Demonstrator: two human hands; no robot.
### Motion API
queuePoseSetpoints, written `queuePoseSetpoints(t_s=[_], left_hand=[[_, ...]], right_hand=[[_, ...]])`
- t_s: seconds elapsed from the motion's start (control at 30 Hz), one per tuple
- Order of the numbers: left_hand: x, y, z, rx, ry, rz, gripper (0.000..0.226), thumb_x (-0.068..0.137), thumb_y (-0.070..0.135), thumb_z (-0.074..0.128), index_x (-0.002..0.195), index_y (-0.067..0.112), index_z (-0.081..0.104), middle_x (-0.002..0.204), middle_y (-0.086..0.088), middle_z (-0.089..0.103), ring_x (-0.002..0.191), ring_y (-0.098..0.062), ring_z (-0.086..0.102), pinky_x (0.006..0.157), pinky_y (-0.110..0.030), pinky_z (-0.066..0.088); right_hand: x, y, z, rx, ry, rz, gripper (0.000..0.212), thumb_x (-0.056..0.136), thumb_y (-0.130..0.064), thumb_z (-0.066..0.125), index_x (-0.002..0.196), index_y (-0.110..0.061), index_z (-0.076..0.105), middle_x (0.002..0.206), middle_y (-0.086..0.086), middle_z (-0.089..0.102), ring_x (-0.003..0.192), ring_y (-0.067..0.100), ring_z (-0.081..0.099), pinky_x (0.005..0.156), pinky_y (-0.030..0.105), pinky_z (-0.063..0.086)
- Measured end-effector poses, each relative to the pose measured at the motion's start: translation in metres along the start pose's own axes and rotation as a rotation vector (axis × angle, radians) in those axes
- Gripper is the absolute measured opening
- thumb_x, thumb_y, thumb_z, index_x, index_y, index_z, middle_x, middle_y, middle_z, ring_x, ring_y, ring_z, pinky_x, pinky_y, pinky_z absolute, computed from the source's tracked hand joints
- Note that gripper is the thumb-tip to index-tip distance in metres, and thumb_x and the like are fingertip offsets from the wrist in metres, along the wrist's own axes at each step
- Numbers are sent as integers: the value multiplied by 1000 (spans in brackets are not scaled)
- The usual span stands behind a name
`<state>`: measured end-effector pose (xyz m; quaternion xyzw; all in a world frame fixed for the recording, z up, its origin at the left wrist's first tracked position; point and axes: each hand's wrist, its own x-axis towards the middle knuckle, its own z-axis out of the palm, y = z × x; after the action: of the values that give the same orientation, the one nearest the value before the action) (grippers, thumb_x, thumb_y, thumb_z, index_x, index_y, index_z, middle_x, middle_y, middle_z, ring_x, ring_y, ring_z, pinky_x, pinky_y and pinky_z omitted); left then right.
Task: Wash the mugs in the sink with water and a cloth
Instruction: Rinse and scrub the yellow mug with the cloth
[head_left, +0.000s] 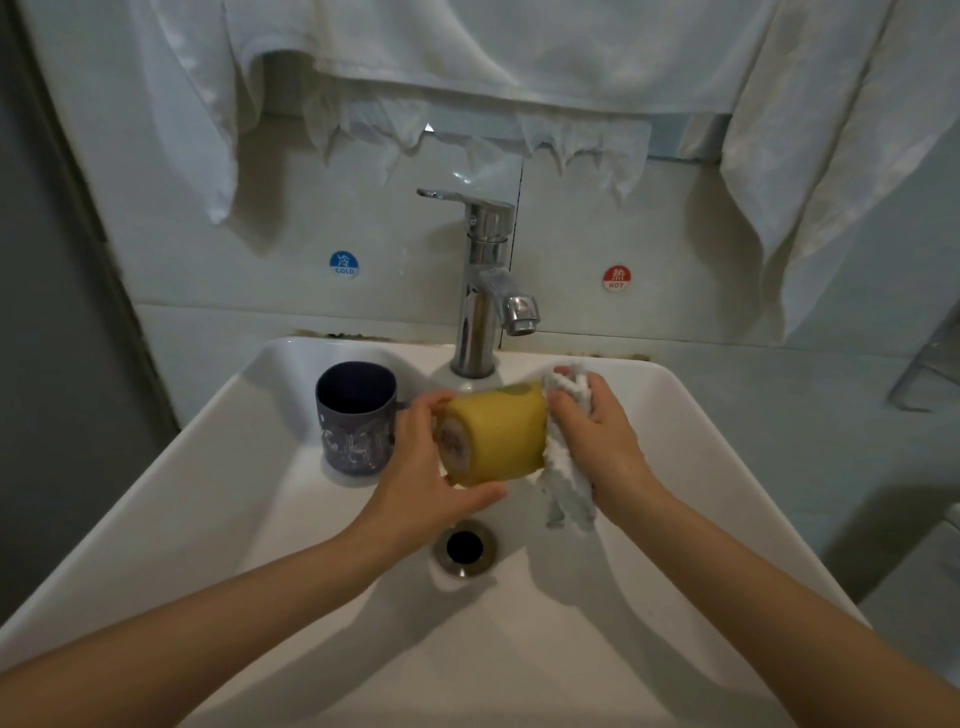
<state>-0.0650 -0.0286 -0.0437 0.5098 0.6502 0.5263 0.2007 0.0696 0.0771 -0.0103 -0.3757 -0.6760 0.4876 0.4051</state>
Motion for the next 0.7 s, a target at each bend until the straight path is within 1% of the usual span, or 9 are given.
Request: queuePoseSetpoints(t_s=[0.1, 0.13, 0.2, 0.37, 0.43, 0.5, 0.57, 0.63, 0.7], left_hand=[[3, 7, 1, -549, -74, -333, 104, 59, 42, 77, 143, 27, 18, 141, 4, 32, 122, -18, 46, 93, -42, 50], [4, 8, 1, -705, -108, -408, 98, 60, 40, 72, 142, 26, 20, 140, 1, 36, 120, -22, 49, 86, -42, 54], [2, 8, 2, -792, -135, -438, 89, 62, 36, 68, 140, 25, 26, 134, -1, 42, 116, -26, 53, 75, -39, 58], [4, 3, 0, -518, -18, -254, 62, 76, 18, 71, 122, 26, 31, 116, 9, 41, 102, -11, 54, 73, -33, 59], [5, 2, -4, -244, -23, -112, 70, 74, 16, 75, 123, 30, 27, 112, 16, 37, 99, -3, 50, 78, -27, 55], [4, 2, -7, -55, -27, 27, 78, 70, 19, 79, 122, 35, 23, 112, 25, 32, 100, 4, 45, 79, -19, 49], [4, 1, -8, 28, -22, 111, 81, 67, 21, 81, 118, 39, 21, 114, 24, 31, 103, 7, 41, 79, -17, 48], [4, -1, -8, 77, -7, 168, 82, 65, 22, 83, 117, 40, 22, 118, 16, 33, 106, 6, 41, 80, -15, 47], [4, -5, -7, 74, -3, 187, 84, 64, 21, 84, 122, 35, 26, 121, 12, 39, 109, 1, 46, 81, -15, 47]], right_hand=[[-4, -6, 0, -14, -14, -86, 38, 98, -31, 42, 136, -27, 37, 110, -10, 49, 100, 6, 49, 88, 19, 37], [-6, -6, 1, -33, -42, -113, 34, 98, -30, 42, 131, -31, 37, 105, -16, 48, 93, 0, 49, 83, 8, 37], [-10, -4, 4, -86, -93, -127, 25, 98, -27, 42, 119, -37, 31, 95, -25, 42, 80, -9, 45, 64, -4, 38], [-7, -4, 2, -121, -1, -145, 33, 98, -32, 42, 128, -26, 30, 108, -7, 46, 83, -2, 49, 65, 7, 39], [-5, -5, 0, -135, 75, -201, 34, 97, -30, 45, 127, -23, 31, 109, -3, 50, 85, -1, 53, 63, 5, 42], [-4, -3, -2, -244, 81, -291, 40, 97, -27, 45, 134, -20, 34, 123, 0, 51, 109, 11, 54, 84, 9, 43], [-5, 0, 1, -418, 30, -370, 47, 99, -27, 42, 144, -16, 30, 144, 2, 40, 134, 14, 34, 108, 20, 27], [-12, 1, 9, -547, -22, -489, 46, 100, -30, 37, 144, -17, 29, 151, 3, 31, 139, 9, 20, 113, 16, 11], [-25, -4, 21, -631, -99, -681, 45, 96, -31, 39, 139, -19, 37, 147, 6, 38, 135, 7, 23, 112, 15, 10]])
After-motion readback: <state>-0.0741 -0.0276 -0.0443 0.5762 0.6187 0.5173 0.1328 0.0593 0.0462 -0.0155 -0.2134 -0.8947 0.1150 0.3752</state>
